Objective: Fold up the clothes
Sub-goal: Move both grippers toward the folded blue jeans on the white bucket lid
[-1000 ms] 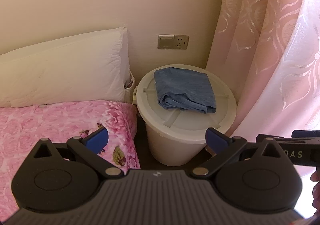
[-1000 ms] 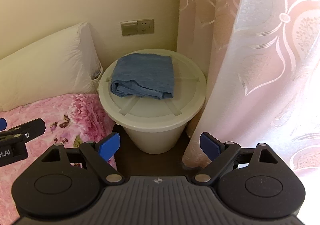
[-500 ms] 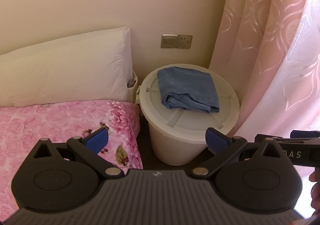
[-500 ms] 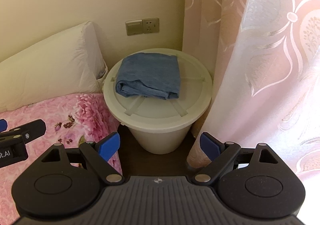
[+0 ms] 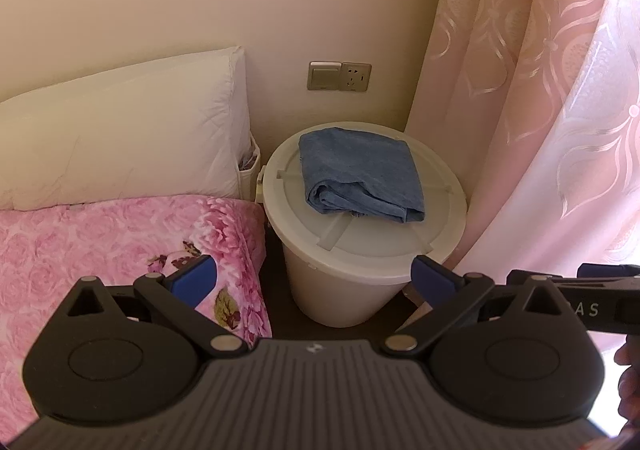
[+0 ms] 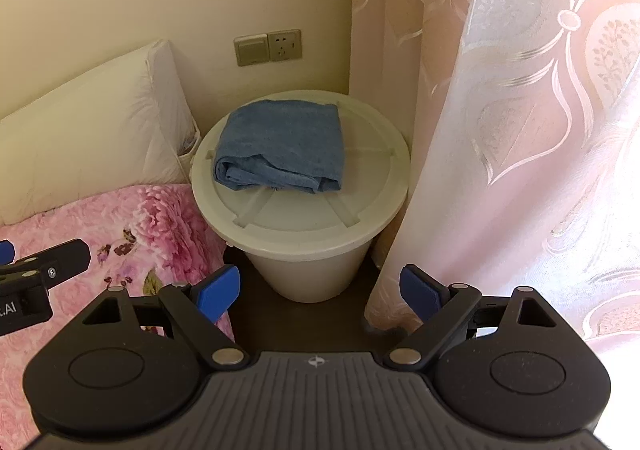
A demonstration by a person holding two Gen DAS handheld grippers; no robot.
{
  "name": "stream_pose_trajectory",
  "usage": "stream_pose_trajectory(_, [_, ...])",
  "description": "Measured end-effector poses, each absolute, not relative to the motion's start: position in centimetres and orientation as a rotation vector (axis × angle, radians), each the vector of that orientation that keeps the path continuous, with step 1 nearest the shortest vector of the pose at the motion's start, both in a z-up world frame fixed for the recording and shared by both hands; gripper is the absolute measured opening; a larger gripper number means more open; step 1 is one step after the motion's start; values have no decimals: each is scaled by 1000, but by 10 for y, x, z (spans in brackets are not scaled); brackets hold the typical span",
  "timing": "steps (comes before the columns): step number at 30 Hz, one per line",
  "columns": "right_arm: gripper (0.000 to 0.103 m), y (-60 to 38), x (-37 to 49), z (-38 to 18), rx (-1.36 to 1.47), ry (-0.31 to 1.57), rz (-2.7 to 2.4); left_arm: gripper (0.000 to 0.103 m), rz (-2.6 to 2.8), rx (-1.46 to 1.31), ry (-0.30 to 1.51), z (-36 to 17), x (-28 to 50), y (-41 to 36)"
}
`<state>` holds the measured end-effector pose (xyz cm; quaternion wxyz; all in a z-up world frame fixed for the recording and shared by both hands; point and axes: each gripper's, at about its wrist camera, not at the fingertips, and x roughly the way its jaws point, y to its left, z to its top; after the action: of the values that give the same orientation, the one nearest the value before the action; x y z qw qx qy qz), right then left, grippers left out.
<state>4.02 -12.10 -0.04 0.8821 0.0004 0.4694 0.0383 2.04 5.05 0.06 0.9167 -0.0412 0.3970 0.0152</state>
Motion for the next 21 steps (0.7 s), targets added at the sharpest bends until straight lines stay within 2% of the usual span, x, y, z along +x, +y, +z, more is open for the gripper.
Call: stream_pose_trajectory(21, [90, -103, 61, -13, -36, 1010, 87, 102, 55, -105, 860, -18, 41, 75])
